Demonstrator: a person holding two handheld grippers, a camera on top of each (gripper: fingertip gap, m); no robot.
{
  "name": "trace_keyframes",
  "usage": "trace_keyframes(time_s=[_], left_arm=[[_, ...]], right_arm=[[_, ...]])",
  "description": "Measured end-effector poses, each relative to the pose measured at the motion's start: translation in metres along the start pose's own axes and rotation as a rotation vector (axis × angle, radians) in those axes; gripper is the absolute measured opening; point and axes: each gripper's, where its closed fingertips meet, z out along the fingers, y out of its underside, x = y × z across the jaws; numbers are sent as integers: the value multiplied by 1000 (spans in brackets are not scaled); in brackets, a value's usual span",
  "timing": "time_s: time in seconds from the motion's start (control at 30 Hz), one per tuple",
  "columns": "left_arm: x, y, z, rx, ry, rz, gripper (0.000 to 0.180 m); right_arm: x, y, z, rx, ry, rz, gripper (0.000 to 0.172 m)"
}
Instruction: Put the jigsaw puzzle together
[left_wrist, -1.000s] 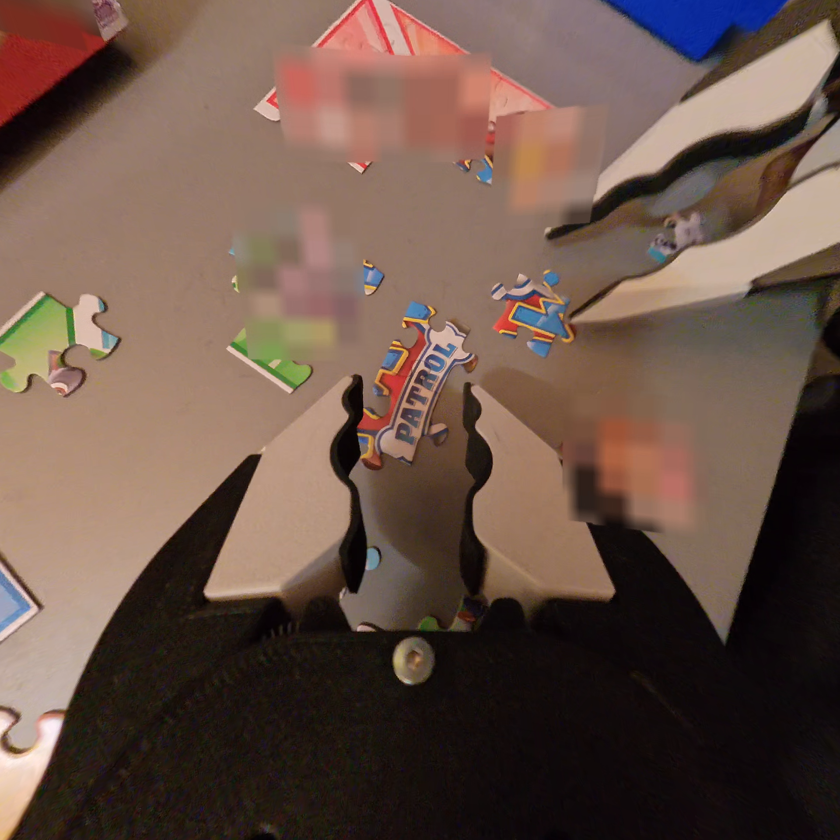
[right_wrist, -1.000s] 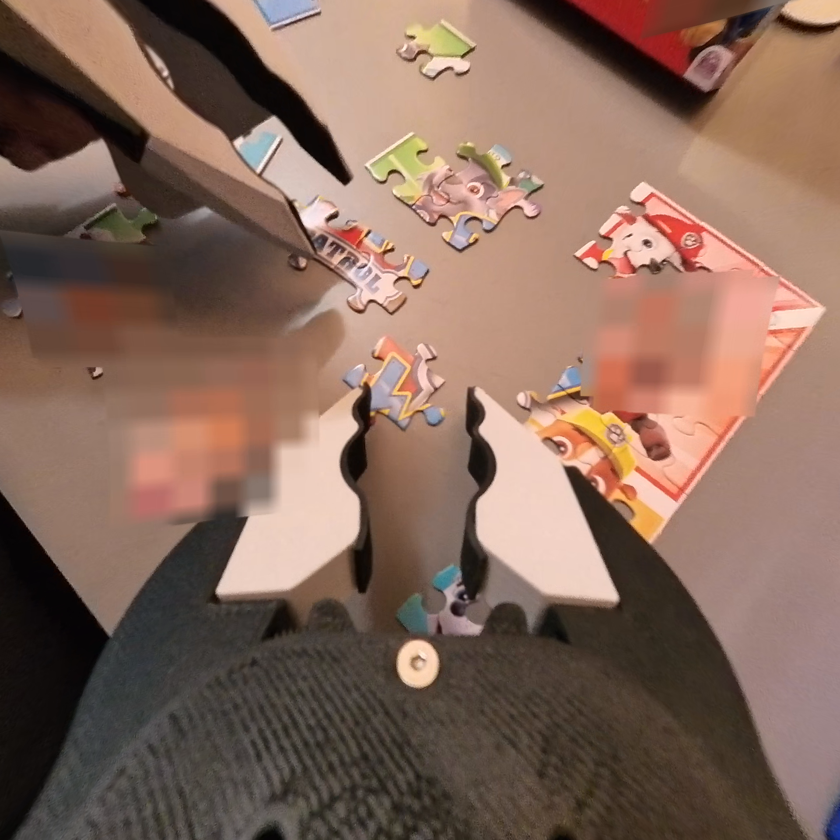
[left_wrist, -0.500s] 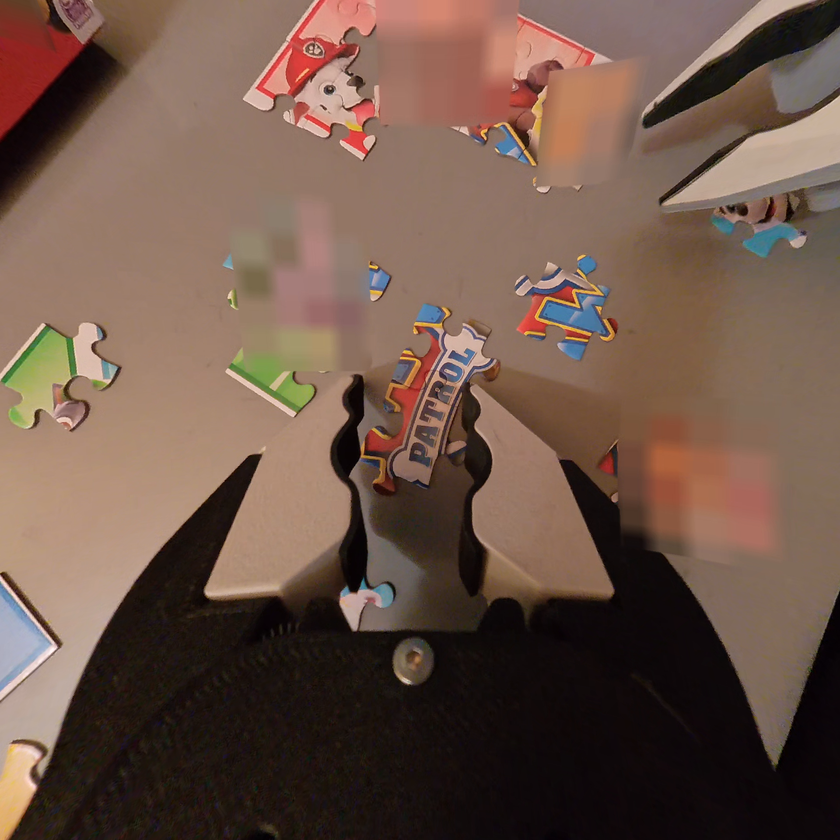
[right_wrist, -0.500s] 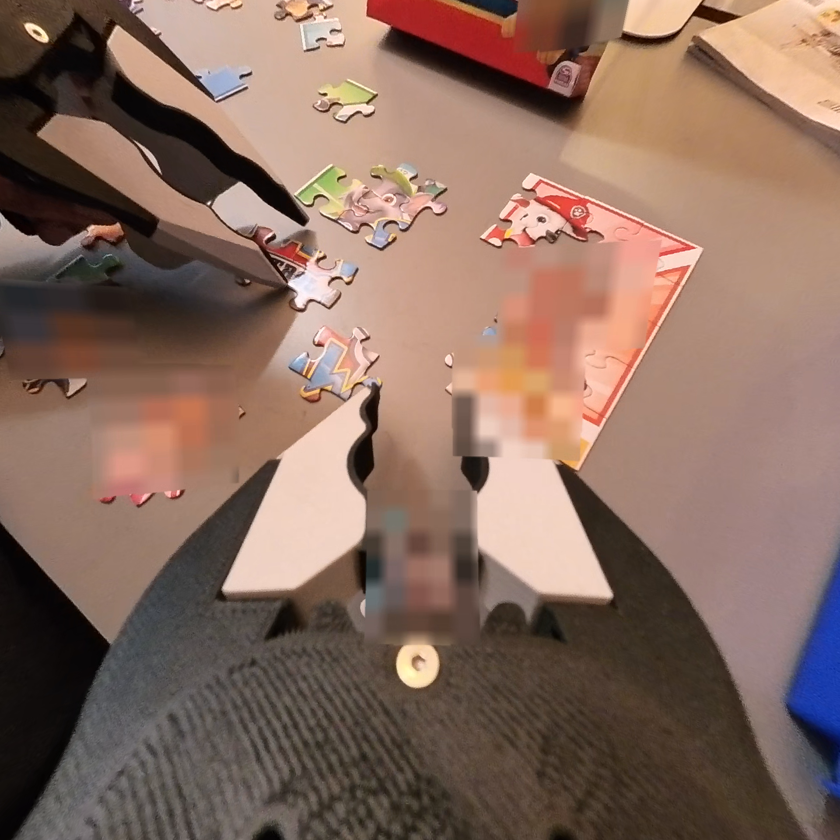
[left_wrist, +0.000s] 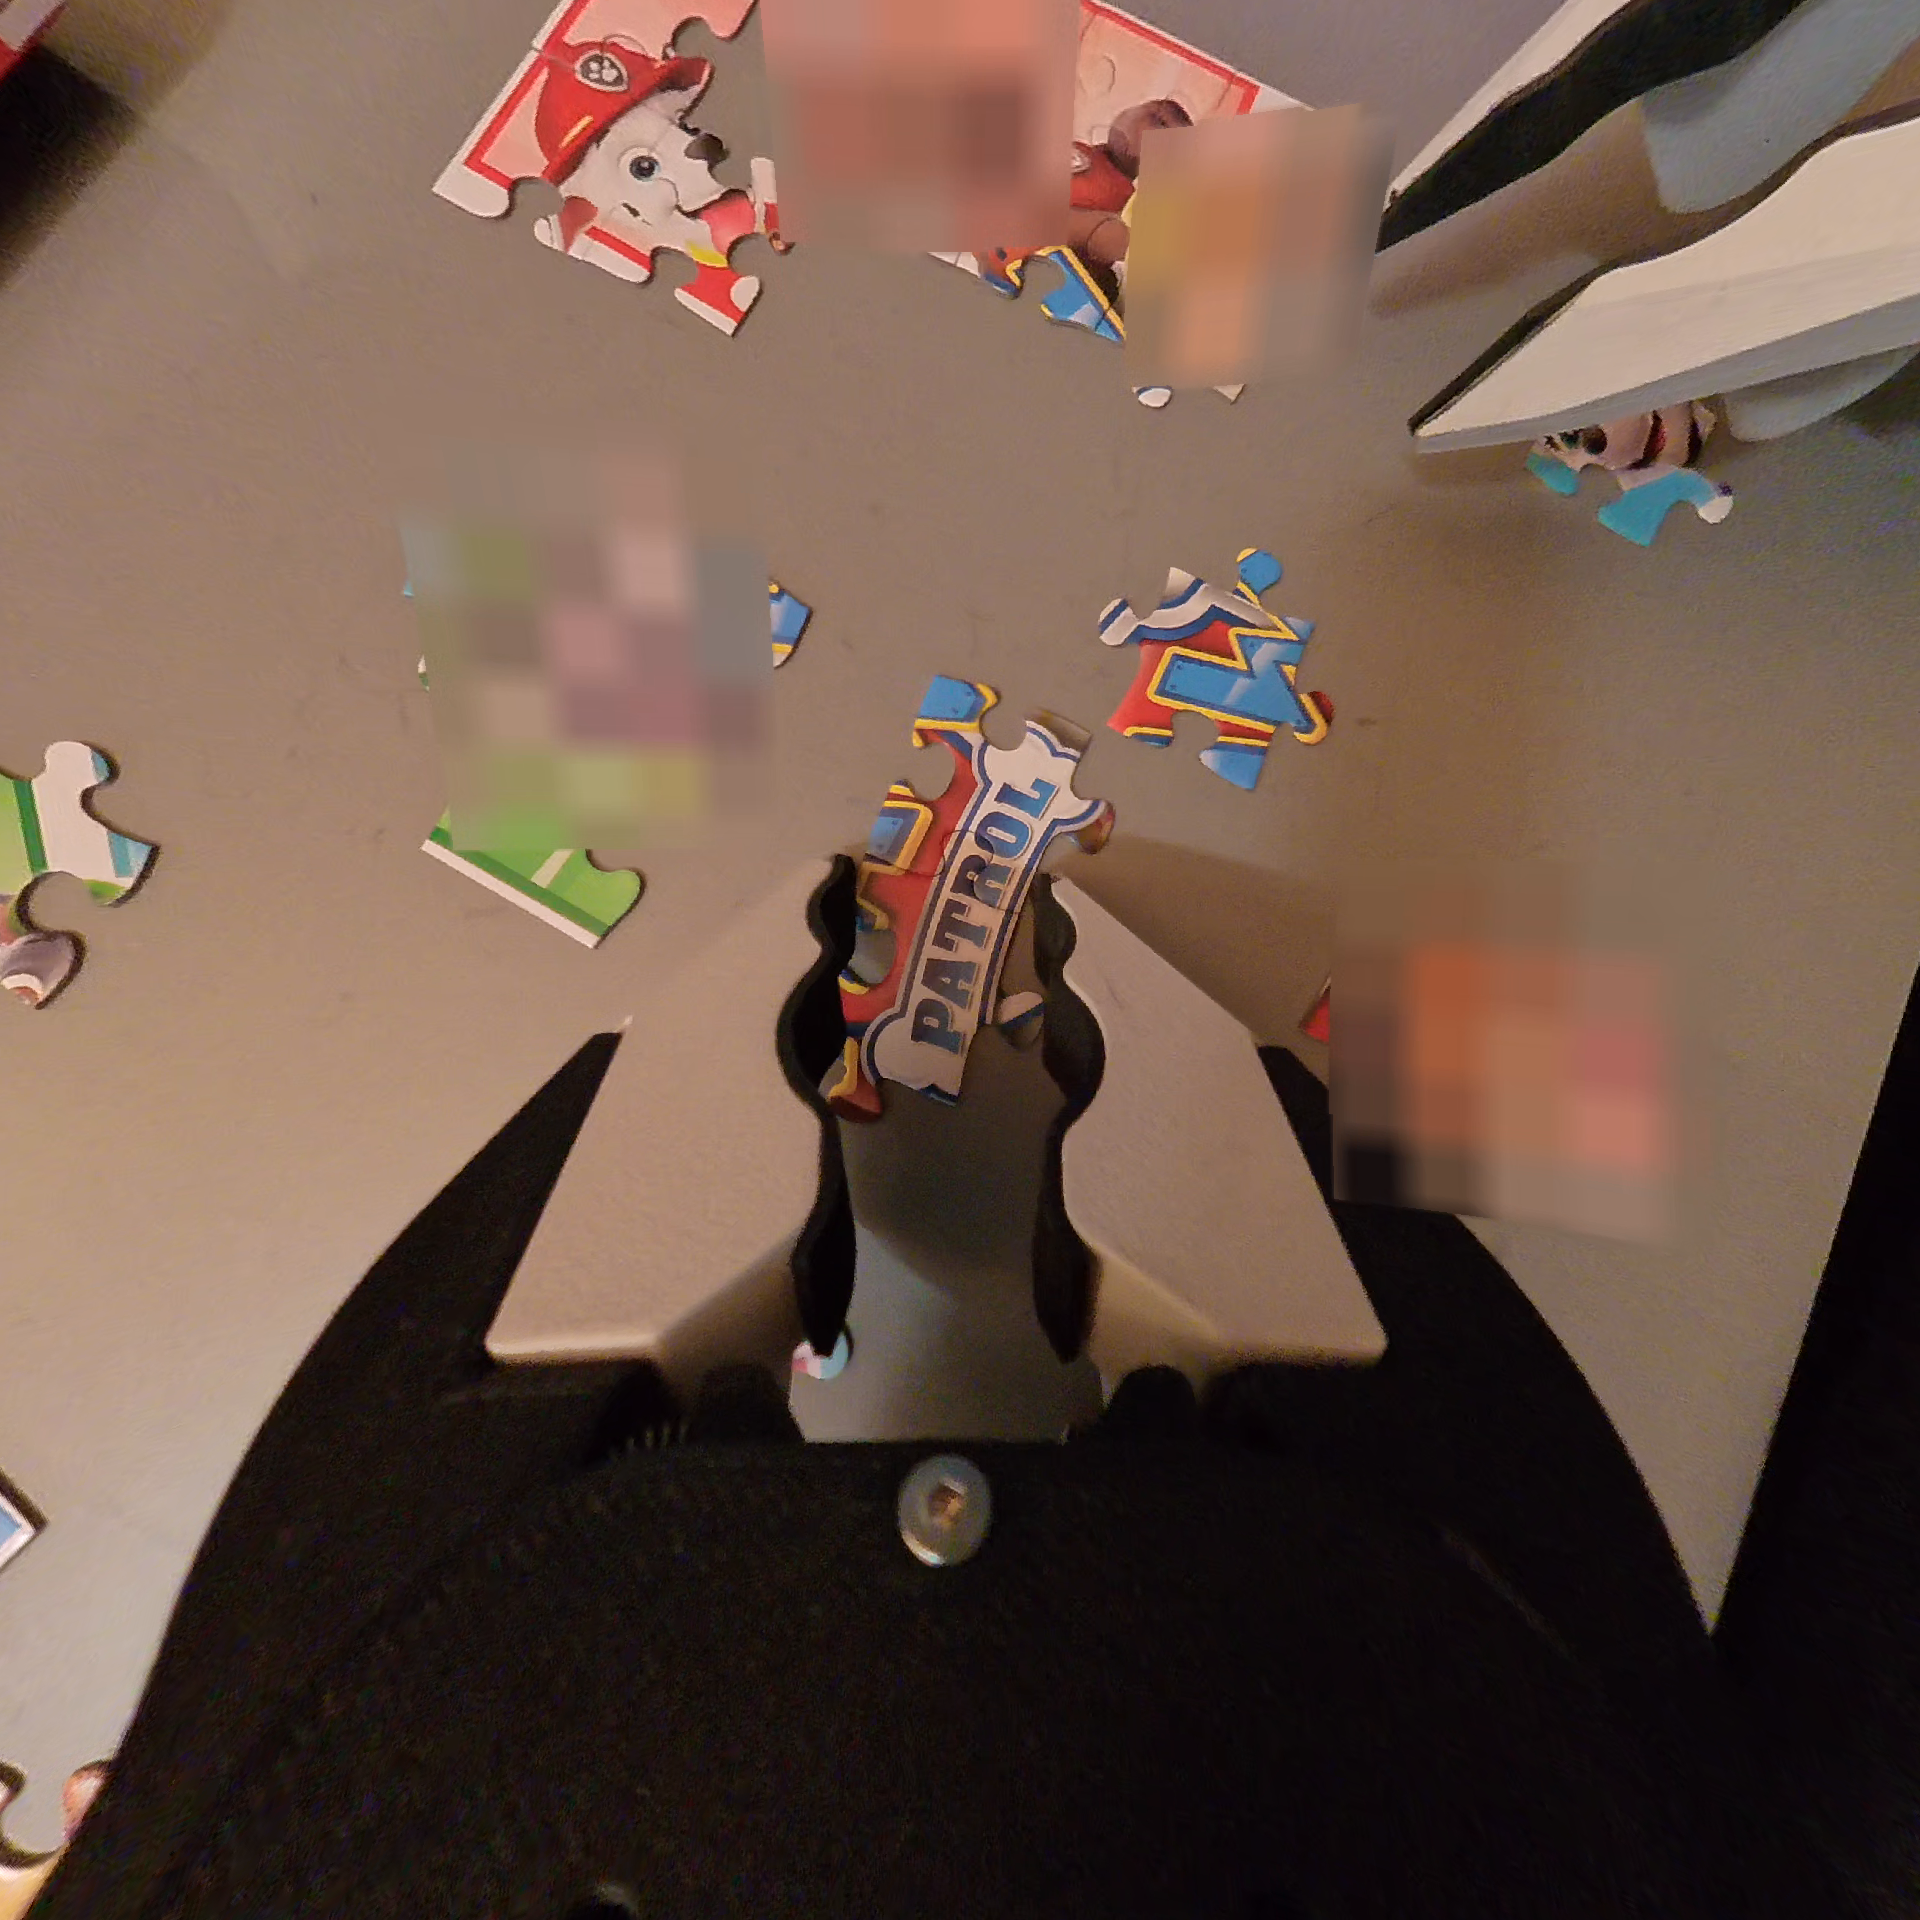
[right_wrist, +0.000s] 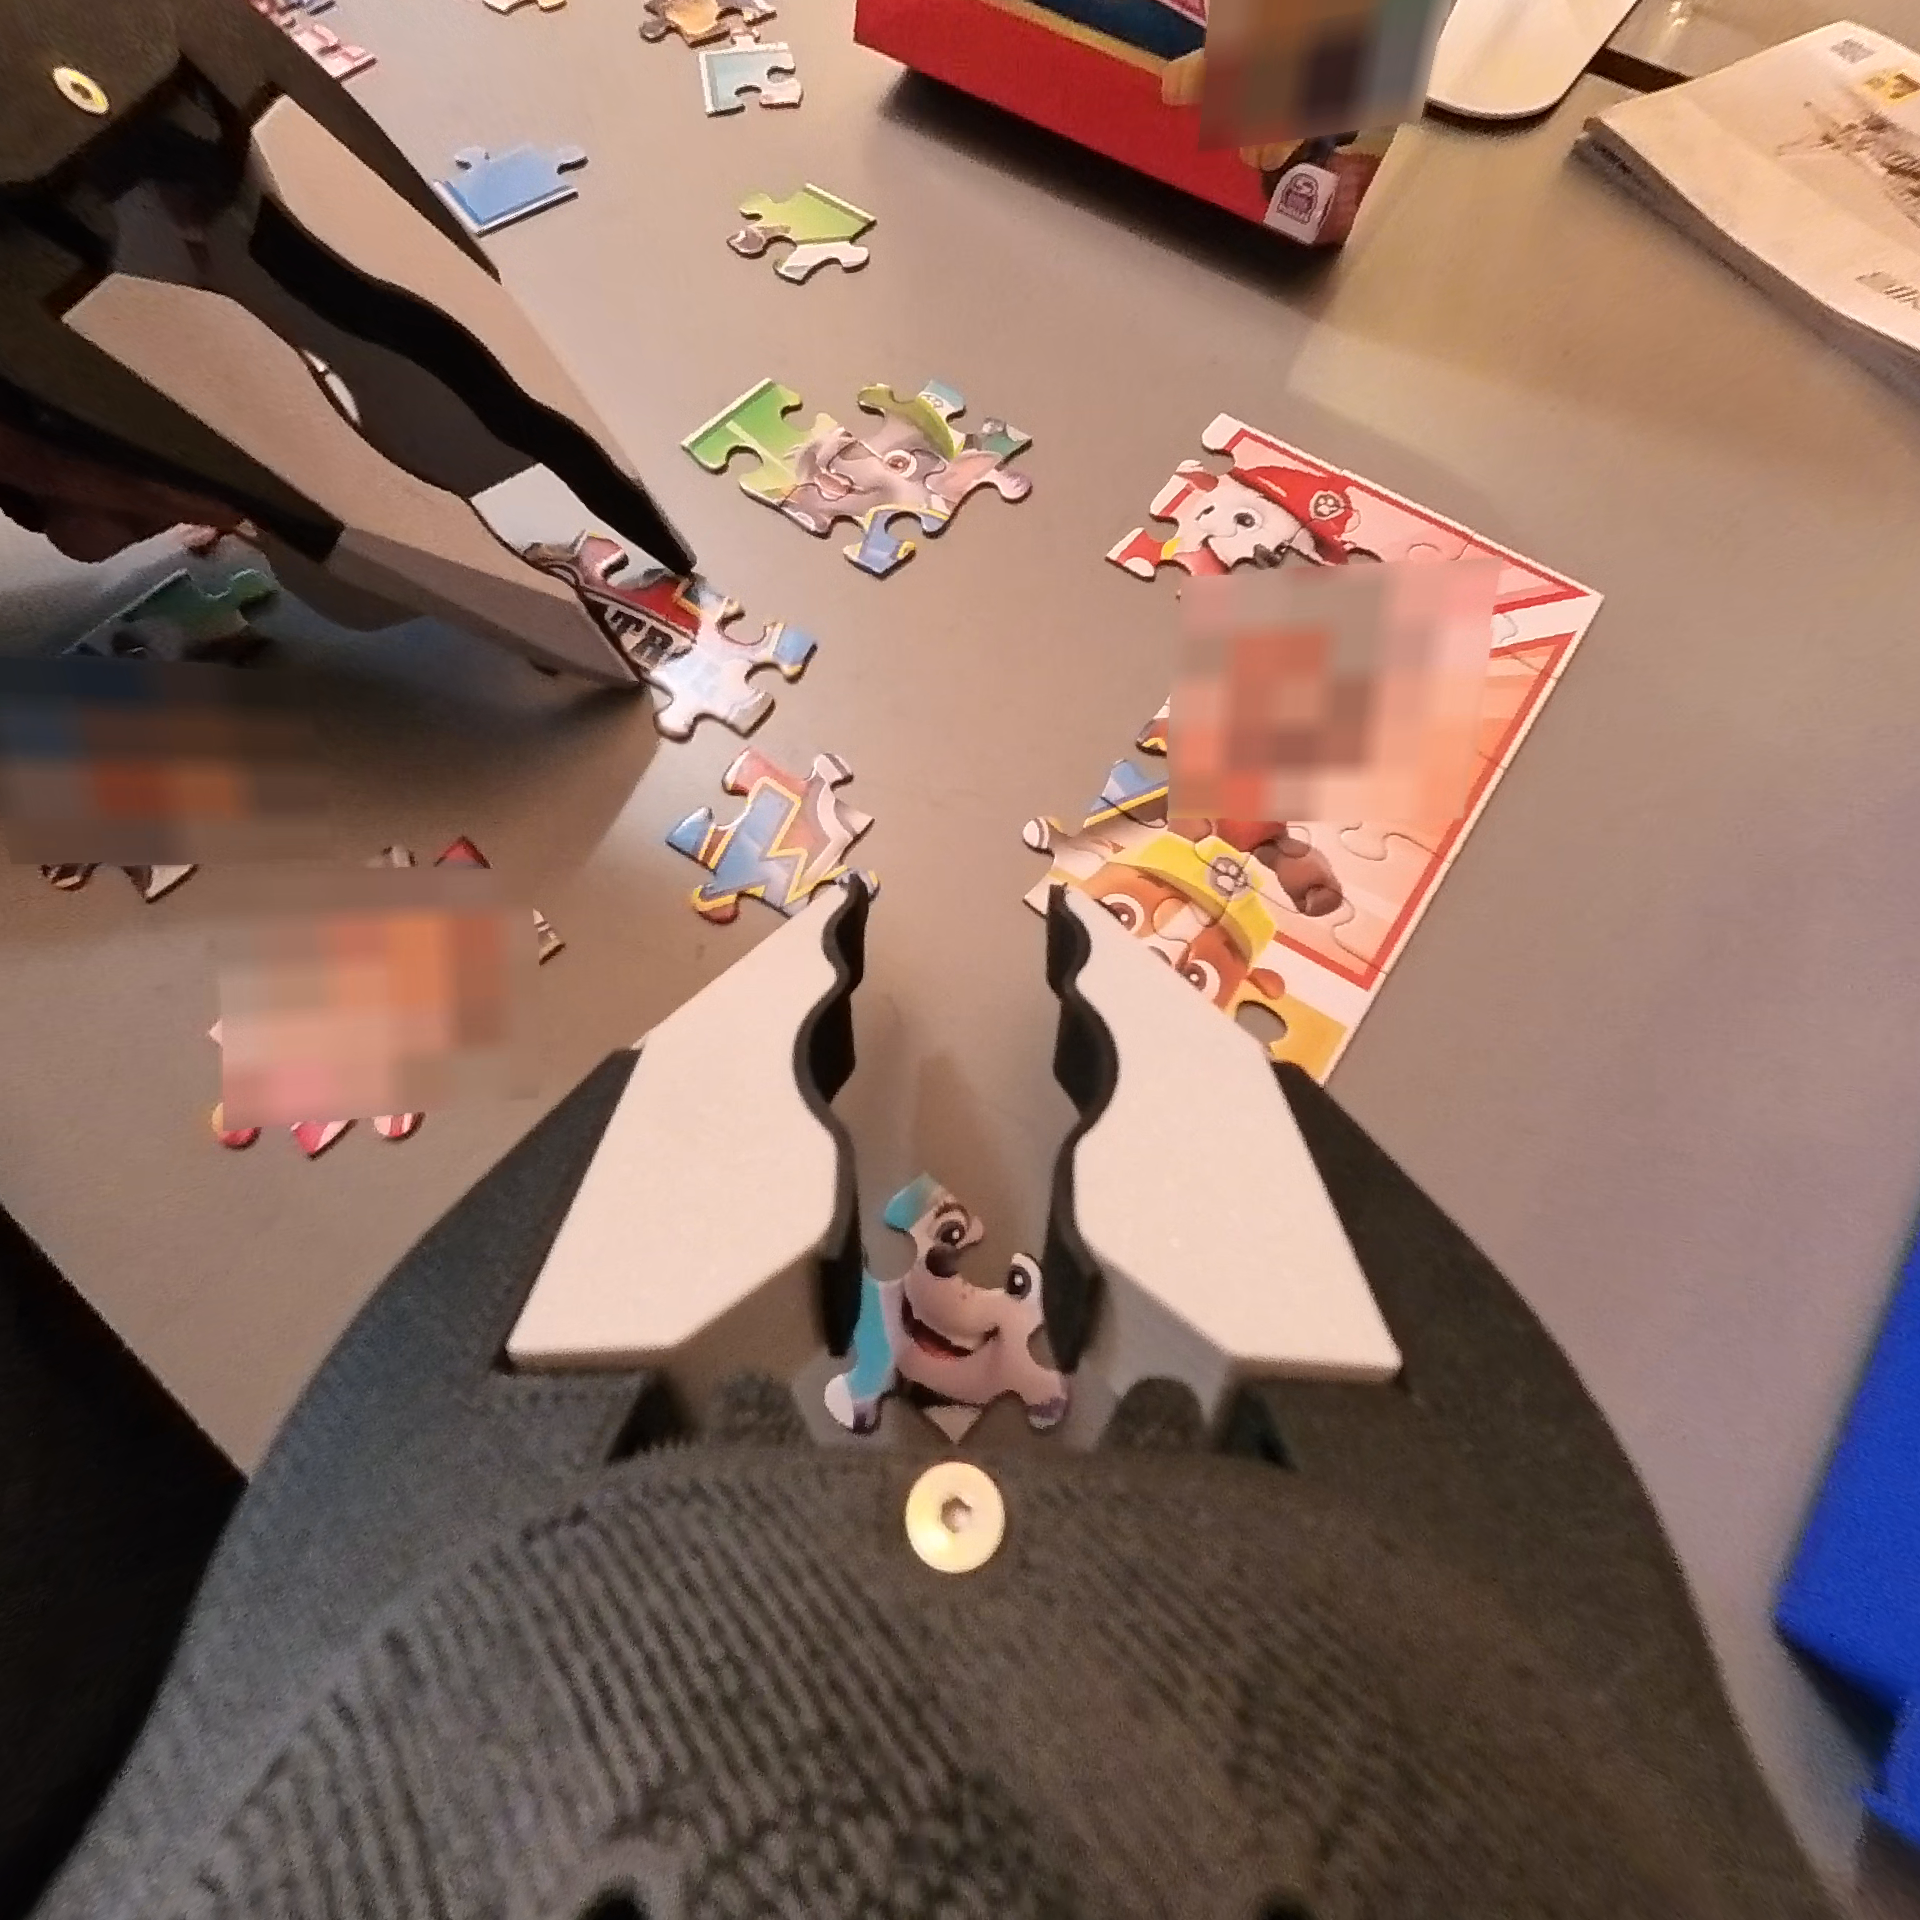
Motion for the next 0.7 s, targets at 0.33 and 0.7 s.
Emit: trace_keyframes(time_s=[0.33, 0.7], left_arm=[[12, 4, -2, -13, 40, 14, 31], [14, 5, -4, -7, 52, 6, 31]], right_arm=[[-1, 0, 1, -1, -7, -5, 33], [-5, -2, 1, 0, -17, -15, 34]])
